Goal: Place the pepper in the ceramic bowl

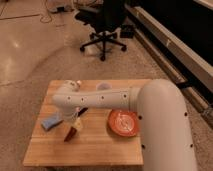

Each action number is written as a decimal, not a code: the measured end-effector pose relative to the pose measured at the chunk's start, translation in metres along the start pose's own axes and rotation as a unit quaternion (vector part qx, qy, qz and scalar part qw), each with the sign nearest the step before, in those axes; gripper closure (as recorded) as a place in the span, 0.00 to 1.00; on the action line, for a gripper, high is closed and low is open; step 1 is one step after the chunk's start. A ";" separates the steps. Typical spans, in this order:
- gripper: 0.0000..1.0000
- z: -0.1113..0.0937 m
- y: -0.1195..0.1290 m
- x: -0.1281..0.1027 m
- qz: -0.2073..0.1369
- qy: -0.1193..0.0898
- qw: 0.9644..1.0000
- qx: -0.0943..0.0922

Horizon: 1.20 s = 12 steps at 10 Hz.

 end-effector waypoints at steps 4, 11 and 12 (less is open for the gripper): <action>0.27 0.014 0.006 -0.003 0.002 0.000 1.000 -0.018; 0.97 0.020 0.017 -0.002 0.016 -0.003 1.000 -0.016; 1.00 0.017 0.017 -0.001 0.019 -0.004 1.000 -0.010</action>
